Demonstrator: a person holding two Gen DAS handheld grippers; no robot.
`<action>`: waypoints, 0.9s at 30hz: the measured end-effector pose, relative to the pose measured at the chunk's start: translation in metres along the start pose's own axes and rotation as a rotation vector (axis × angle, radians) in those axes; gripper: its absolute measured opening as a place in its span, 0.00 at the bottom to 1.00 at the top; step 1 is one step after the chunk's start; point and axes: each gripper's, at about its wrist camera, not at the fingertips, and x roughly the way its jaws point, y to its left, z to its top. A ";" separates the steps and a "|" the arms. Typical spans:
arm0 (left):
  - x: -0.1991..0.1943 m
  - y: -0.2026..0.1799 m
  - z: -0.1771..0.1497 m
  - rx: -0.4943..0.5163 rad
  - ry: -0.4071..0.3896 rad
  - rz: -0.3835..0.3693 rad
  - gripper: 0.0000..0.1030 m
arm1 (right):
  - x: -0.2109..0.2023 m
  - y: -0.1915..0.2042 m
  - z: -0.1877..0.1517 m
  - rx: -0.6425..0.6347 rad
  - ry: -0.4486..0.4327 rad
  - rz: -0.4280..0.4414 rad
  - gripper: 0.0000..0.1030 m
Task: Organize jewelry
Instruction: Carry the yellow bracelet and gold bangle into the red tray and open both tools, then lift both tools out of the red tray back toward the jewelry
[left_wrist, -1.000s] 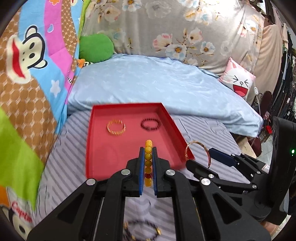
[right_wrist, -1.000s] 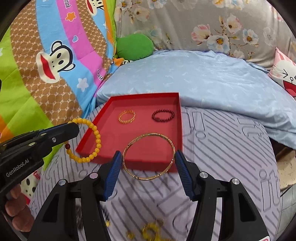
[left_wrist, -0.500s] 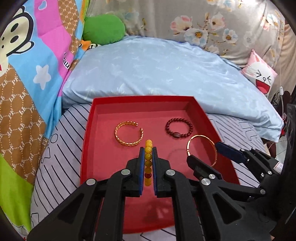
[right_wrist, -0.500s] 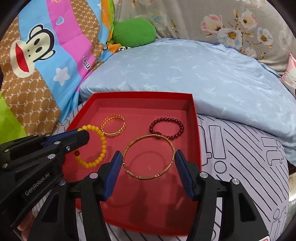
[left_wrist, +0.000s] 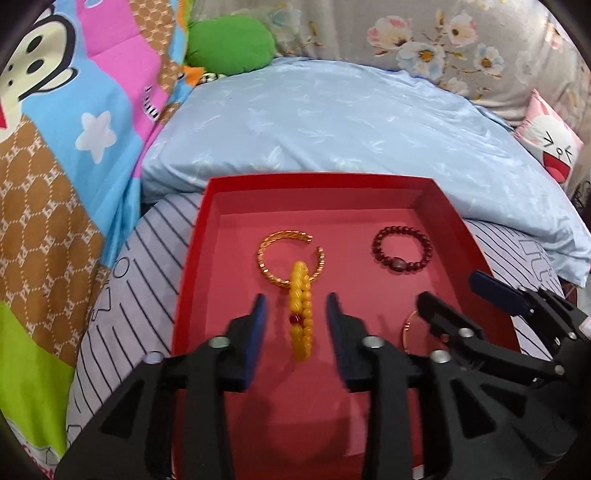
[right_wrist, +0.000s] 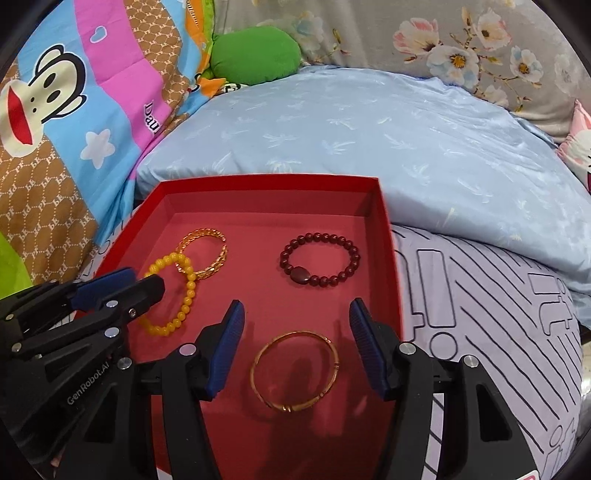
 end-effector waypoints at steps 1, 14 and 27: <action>-0.001 0.003 0.000 -0.013 -0.001 -0.001 0.46 | -0.002 -0.002 0.000 0.011 -0.001 0.005 0.60; -0.053 -0.003 -0.011 0.013 -0.065 0.017 0.47 | -0.056 0.002 -0.017 0.013 -0.059 0.010 0.64; -0.123 0.000 -0.052 0.014 -0.117 0.029 0.51 | -0.132 0.001 -0.066 0.013 -0.108 0.006 0.64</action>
